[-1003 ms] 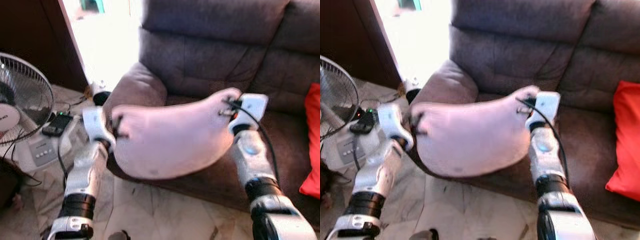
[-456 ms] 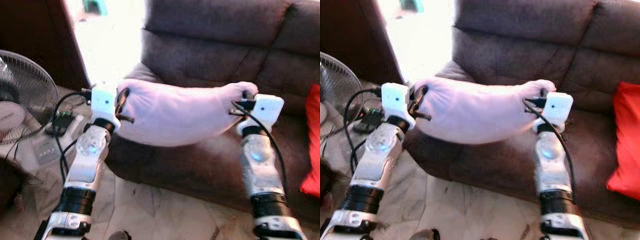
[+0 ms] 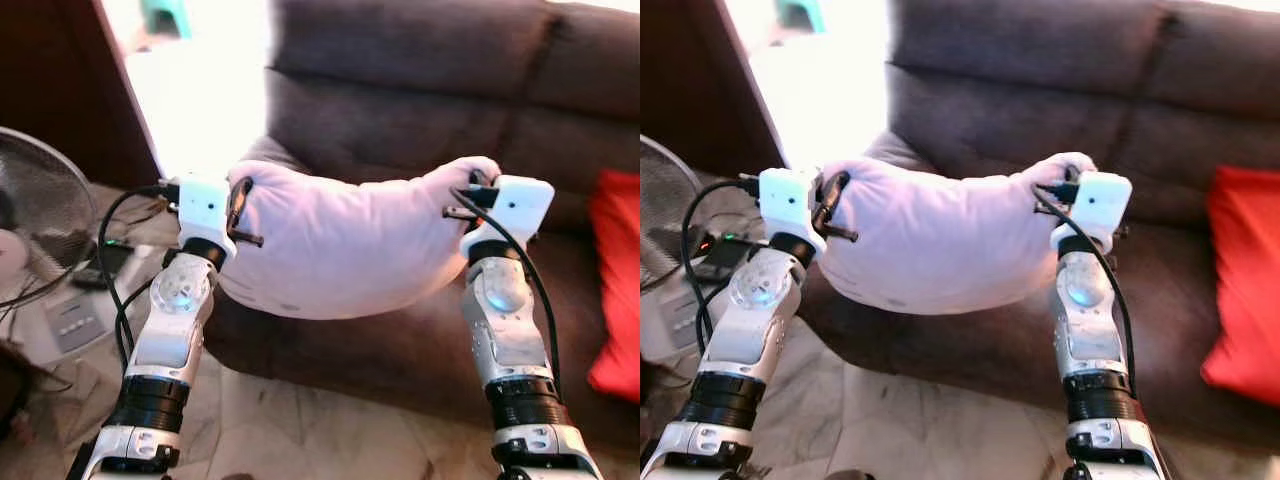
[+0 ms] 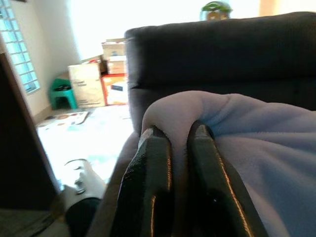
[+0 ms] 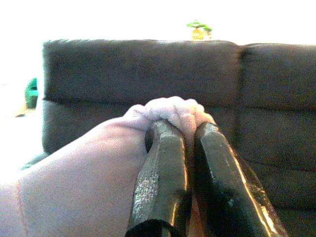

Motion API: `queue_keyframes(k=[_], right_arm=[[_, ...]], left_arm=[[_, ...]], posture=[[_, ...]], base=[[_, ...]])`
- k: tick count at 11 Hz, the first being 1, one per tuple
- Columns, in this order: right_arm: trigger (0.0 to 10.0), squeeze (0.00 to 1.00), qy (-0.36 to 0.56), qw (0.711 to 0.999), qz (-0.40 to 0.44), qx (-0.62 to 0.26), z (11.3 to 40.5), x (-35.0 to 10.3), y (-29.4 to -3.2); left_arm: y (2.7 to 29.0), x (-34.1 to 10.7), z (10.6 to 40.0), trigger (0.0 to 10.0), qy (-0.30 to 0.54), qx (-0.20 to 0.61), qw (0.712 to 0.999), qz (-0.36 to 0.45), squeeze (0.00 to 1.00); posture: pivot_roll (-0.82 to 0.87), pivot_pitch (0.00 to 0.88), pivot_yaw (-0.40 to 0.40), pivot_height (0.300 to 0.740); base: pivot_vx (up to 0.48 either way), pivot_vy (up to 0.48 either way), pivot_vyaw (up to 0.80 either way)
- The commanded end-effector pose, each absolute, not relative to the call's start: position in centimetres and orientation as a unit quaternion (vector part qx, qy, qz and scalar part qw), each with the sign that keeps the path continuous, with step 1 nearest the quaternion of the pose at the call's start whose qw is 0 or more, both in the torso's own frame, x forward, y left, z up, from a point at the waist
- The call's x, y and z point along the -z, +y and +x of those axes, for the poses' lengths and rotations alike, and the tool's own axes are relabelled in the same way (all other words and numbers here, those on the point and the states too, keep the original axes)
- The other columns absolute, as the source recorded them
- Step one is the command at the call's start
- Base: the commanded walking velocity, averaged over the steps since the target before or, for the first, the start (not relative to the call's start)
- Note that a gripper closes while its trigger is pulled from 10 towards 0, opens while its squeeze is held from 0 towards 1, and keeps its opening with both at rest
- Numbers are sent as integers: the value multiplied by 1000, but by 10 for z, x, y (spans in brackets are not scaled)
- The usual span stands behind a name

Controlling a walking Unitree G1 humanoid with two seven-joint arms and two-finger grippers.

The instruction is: Move the pillow to the sofa from floor

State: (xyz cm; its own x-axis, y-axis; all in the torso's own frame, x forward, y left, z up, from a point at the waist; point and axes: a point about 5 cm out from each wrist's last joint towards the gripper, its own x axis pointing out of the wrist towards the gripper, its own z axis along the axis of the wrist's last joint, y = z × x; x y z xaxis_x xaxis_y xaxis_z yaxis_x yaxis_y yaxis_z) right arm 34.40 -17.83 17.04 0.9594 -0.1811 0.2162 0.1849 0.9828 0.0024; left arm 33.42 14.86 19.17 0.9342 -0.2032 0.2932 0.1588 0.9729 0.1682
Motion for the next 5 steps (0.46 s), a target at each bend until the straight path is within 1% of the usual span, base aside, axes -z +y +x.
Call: queue_keyframes(k=[1, 3, 4, 5], right_arm=[[10000, 0, -146, 986, -16, 76, 345, -191, -171], [10000, 0, -141, 986, -17, 82, 347, -193, -174], [10000, 0, -140, 987, -2, 76, 347, -192, -172], [10000, 0, -149, 986, -14, 67, 346, -194, -169]], left_arm=[[148, -205, 332, 10000, -193, 92, 974, 77, 0], [146, -205, 333, 10000, -194, 94, 974, 75, 0], [145, -205, 333, 10000, -195, 97, 973, 74, 0], [143, -206, 333, 10000, -196, 101, 972, 76, 0]], posture=[[83, 40, -60, 740], [81, 29, -64, 740], [82, 27, -64, 740], [83, 27, -65, 740]], base=[[322, 0, 0], [330, 0, 0], [337, 0, -800], [334, 0, 0]])
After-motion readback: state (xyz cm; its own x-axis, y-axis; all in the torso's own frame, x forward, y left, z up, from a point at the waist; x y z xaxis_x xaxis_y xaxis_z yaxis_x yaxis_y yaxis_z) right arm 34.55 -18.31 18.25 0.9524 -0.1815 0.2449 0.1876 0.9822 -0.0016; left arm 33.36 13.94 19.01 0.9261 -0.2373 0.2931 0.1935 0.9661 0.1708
